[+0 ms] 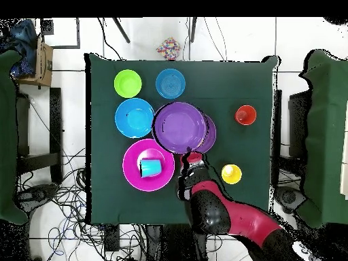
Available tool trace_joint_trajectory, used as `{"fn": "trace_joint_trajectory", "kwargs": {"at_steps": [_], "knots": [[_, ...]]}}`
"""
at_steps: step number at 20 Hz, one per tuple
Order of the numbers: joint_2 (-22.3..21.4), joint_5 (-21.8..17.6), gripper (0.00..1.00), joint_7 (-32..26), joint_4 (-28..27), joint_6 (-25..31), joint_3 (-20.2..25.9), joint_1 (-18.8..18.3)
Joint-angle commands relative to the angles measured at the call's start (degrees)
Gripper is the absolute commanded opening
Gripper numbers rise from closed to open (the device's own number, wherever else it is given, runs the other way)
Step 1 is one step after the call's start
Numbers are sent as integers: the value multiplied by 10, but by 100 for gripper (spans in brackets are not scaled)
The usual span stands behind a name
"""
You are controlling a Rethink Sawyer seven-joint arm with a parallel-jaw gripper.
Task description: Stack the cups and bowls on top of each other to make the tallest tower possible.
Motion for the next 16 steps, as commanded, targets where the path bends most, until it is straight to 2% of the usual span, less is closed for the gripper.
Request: {"fn": "trace_joint_trajectory", "kwargs": {"at_steps": [1, 16], "knots": [[41, -42, 0, 35, -39, -40, -22, 16], [40, -47, 0, 46, -35, -27, 7, -7]]}}
